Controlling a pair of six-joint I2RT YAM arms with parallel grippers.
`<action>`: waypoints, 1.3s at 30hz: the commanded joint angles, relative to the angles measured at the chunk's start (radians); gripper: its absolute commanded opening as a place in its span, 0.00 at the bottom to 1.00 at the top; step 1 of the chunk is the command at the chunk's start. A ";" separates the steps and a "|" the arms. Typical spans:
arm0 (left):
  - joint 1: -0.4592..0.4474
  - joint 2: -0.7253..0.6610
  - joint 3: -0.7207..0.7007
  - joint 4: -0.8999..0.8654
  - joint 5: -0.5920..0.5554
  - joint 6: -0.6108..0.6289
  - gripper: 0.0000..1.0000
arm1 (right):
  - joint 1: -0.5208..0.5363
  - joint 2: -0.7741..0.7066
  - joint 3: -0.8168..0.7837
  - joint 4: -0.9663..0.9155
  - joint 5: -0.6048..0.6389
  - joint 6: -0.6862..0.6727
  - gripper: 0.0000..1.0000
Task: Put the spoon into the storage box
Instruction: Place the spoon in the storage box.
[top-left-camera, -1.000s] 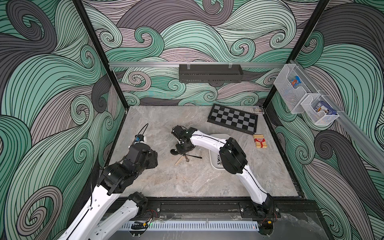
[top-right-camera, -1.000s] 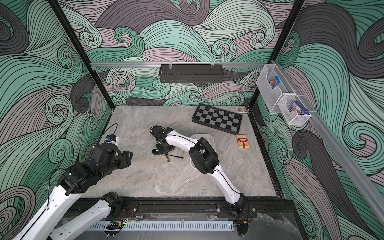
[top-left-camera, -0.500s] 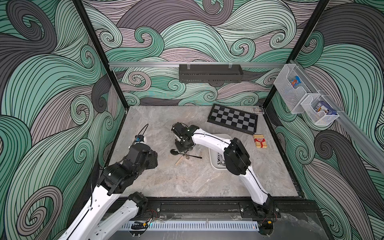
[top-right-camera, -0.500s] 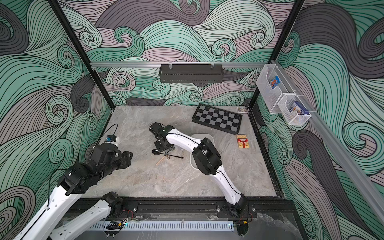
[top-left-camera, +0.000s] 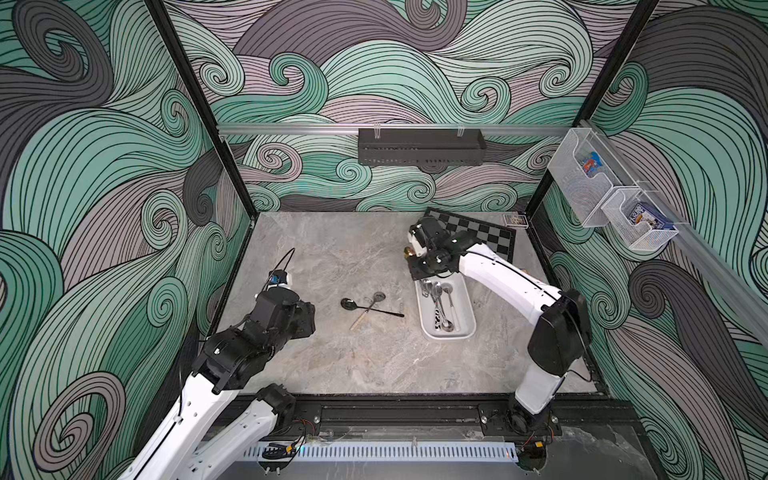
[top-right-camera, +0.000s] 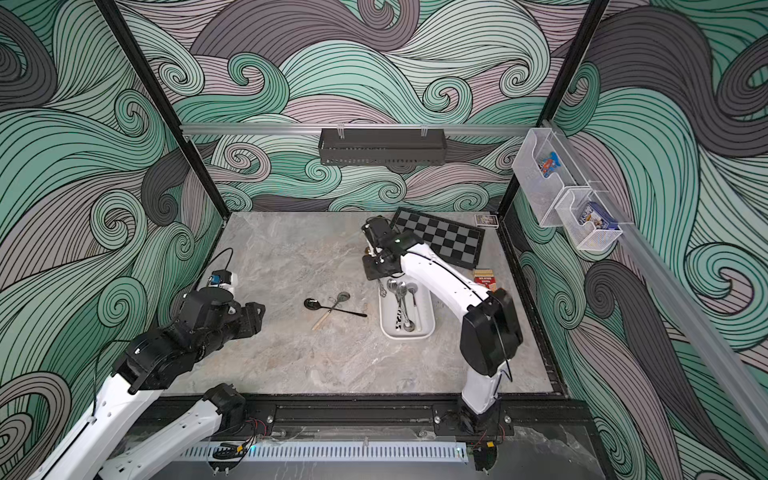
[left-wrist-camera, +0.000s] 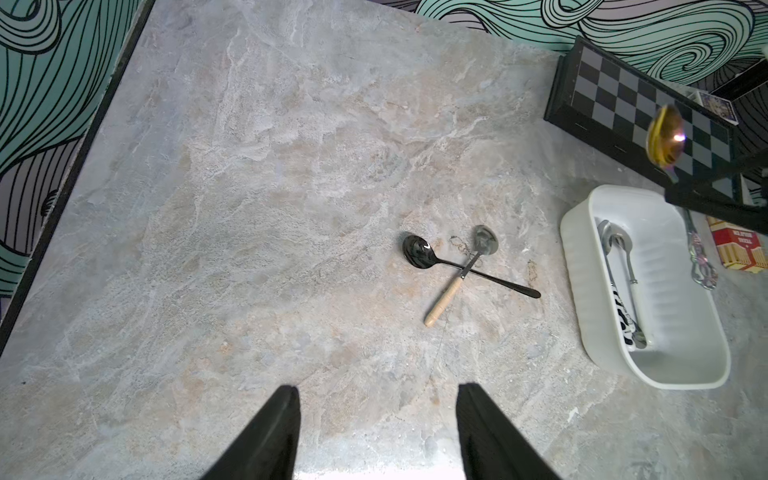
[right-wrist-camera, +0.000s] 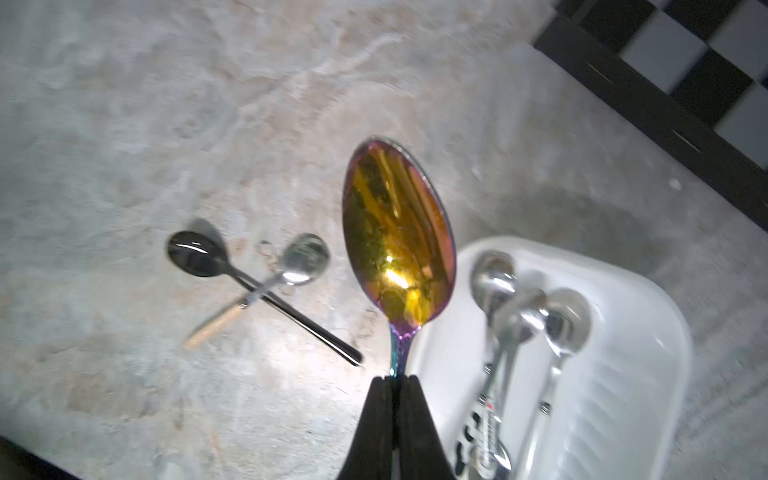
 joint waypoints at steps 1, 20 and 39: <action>0.004 -0.001 -0.002 0.013 0.011 0.017 0.63 | -0.033 -0.063 -0.117 0.027 -0.003 -0.014 0.05; 0.005 0.020 -0.009 0.025 0.034 0.029 0.63 | -0.161 -0.018 -0.377 0.234 -0.076 0.032 0.09; -0.046 0.344 0.010 0.152 0.337 0.038 0.57 | -0.163 -0.257 -0.474 0.275 -0.109 0.042 0.29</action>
